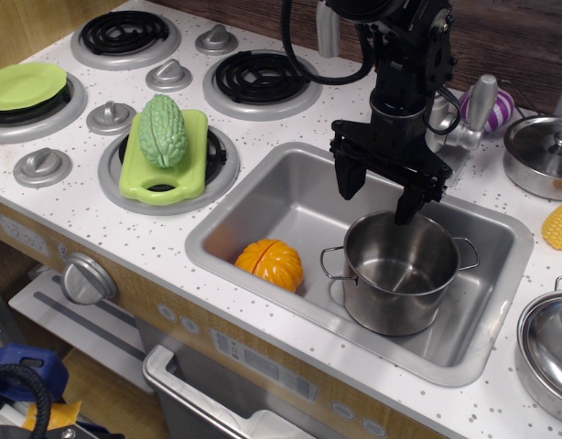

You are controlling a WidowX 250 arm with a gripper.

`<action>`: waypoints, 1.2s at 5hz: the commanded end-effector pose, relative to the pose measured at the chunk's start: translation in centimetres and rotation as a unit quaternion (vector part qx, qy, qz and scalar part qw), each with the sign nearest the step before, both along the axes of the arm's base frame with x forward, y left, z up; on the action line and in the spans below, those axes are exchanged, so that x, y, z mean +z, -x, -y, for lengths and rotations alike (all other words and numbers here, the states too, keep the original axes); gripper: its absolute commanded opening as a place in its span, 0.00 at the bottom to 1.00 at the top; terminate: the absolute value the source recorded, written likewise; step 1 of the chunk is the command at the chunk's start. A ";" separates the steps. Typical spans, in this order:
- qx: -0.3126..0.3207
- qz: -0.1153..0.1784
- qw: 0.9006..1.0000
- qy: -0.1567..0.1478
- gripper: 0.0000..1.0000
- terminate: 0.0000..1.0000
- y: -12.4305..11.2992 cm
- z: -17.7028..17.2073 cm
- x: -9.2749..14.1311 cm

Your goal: Pick up pot from sink

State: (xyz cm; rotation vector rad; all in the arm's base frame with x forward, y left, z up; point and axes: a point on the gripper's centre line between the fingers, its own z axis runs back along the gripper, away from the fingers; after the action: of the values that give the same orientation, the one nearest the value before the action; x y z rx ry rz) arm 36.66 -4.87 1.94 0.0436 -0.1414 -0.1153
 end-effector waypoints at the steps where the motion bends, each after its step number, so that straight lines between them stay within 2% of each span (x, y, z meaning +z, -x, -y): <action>1: 0.000 0.000 1.000 0.000 1.00 0.00 0.0 0.0 0.0; 2: -0.002 0.002 1.000 0.023 1.00 0.00 -0.4 -0.8 -1.1; 4: 0.003 0.049 0.997 0.057 1.00 0.00 0.0 -1.6 -3.8; 5: 0.016 0.054 0.996 0.076 0.00 0.00 0.1 -1.4 -4.1; 6: 0.018 0.052 0.996 0.070 0.00 0.00 0.1 -1.2 -3.7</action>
State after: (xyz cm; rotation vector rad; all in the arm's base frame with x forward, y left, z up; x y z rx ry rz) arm 35.44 -3.63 -3.22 -0.0520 -0.1661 -0.0638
